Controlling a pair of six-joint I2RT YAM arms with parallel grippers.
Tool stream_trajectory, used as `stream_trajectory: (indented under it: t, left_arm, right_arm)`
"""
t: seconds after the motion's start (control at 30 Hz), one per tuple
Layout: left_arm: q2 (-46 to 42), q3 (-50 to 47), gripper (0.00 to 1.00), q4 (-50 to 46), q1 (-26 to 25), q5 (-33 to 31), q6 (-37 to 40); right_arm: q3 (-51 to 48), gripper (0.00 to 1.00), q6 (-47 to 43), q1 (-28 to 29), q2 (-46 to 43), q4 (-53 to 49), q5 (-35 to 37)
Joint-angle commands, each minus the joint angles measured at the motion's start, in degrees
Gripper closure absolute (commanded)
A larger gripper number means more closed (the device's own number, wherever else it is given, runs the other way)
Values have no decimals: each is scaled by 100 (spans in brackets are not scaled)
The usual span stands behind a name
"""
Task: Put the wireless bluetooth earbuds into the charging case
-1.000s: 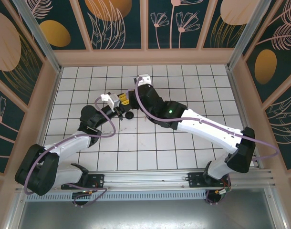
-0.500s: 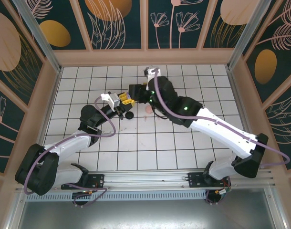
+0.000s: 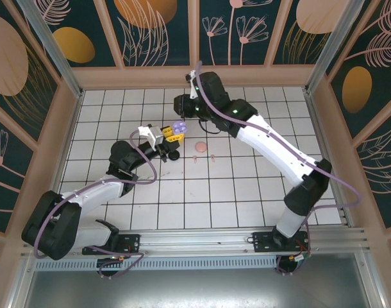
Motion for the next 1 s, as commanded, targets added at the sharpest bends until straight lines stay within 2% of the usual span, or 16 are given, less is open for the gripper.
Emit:
stream_trajectory:
  t: [0.0,0.17,0.27,0.4,0.5,0.6,0.7,0.8,0.87,0.97]
  left_arm:
    - [50,217,100,115,-47,96,60]
    - [102,276,100,100,-47,7,69]
    - [139,288,100,163,-52,-102,26]
    - [289,316,100,349,-49,-163,-209]
    - [397,307,100,407,-48,-325,-540]
    - [505,354,100,-161,-47,-904,-854]
    - [666,374,100,-731,-25,-1340,-1326]
    - [872,208,100,-887,91,-1687,-1948]
    - [1095,259,100,-1206,300,-1706,-2461]
    - [1684,599,100,-1746,683,-1235,-3130]
  right_arm:
    - [349,82,-340,-32,91,-759,-525]
    - [-354,91,-468,34,-439,-968,-820]
    - [-1164,93,-383,82,-1069,-824,-1042]
    - [-2055,91,20,-32,-1868,-328,-719]
    - [-2531,86,479,-326,-2336,128,-227]
    - [-3185,80,876,-644,-2715,591,-75]
    - [-3658,72,974,-757,-2816,733,100]
    - [-4010,62,953,-779,-2782,743,224]
    - [-4248,60,934,-795,-2749,808,342]
    - [-4488,55,917,-826,-2635,930,340]
